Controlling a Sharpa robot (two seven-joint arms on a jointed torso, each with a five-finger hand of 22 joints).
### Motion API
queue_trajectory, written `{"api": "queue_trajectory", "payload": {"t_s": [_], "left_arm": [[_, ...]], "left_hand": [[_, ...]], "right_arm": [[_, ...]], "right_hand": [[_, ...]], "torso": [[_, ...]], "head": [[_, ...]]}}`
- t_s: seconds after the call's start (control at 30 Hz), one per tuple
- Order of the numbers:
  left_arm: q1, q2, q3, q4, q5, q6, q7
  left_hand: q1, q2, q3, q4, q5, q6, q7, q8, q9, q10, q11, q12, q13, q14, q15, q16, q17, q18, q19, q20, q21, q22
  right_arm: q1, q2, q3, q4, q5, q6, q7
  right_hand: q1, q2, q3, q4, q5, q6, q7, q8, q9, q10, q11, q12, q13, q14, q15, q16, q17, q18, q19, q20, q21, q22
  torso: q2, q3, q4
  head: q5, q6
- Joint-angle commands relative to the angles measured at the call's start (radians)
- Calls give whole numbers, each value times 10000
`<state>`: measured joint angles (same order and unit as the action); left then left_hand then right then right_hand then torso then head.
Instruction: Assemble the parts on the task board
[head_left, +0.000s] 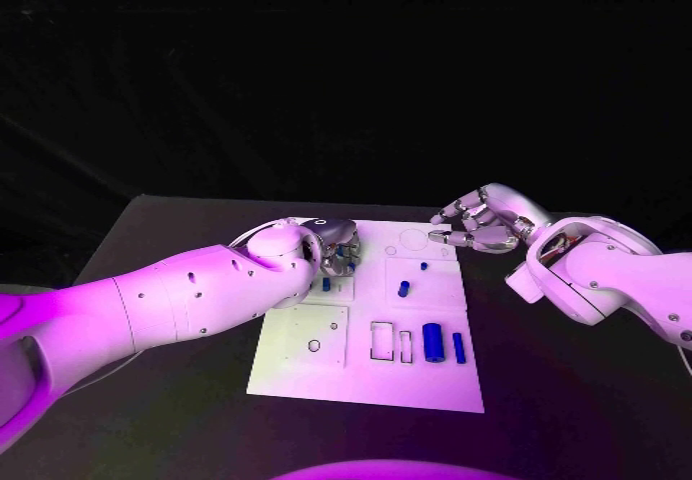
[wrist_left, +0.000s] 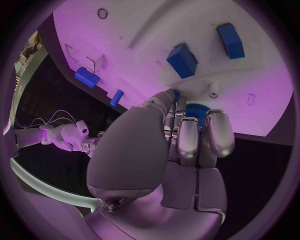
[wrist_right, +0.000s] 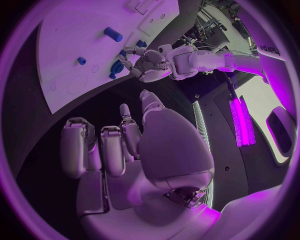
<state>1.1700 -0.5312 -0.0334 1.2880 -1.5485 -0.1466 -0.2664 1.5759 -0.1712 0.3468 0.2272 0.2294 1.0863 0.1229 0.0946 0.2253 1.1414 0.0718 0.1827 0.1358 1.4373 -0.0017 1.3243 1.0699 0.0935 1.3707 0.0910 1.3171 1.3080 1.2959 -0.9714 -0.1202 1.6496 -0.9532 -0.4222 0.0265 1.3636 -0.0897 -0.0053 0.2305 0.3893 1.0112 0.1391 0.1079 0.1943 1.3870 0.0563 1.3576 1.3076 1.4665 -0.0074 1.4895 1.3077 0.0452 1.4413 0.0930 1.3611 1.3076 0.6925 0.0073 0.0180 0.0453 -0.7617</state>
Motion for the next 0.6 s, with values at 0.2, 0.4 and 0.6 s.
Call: {"api": "queue_trajectory", "payload": {"t_s": [0.2,0.4,0.6], "left_arm": [[-44,66,-12,-46,187,459,68],[-54,53,-12,-39,197,285,140],[-61,-5,2,10,247,-177,243]], "left_hand": [[-40,-82,180,-73,23,133,7,-90,-50,178,2,-167,-67,43,0,42,-28,-189,27,24,59,150],[97,-27,533,-376,31,413,21,-73,-76,552,-49,-307,-101,70,-45,110,0,-225,133,-16,213,309],[51,-49,768,-569,27,562,23,-98,-108,765,-72,-438,-121,94,-68,155,13,-259,227,-43,350,447]], "right_arm": [[-7,1,0,22,-79,42,65],[-7,0,0,27,-79,34,71],[-7,3,0,27,-80,19,83]], "right_hand": [[2,30,-42,-26,41,-32,-17,63,17,-21,-15,-34,342,678,-88,-36,1220,98,-35,-1,-66,1279],[4,31,-42,-26,54,-31,-17,64,17,-16,-15,-28,348,678,-88,-36,1220,98,-32,-2,-64,1280],[7,34,-42,-26,75,-29,-18,66,18,-7,-16,-18,358,681,-89,-31,1230,97,-31,-2,-65,1281]], "torso": [[-3,0,1],[-1,1,3],[-6,-3,7]], "head": [[-11,-12],[-4,7],[0,22]]}}
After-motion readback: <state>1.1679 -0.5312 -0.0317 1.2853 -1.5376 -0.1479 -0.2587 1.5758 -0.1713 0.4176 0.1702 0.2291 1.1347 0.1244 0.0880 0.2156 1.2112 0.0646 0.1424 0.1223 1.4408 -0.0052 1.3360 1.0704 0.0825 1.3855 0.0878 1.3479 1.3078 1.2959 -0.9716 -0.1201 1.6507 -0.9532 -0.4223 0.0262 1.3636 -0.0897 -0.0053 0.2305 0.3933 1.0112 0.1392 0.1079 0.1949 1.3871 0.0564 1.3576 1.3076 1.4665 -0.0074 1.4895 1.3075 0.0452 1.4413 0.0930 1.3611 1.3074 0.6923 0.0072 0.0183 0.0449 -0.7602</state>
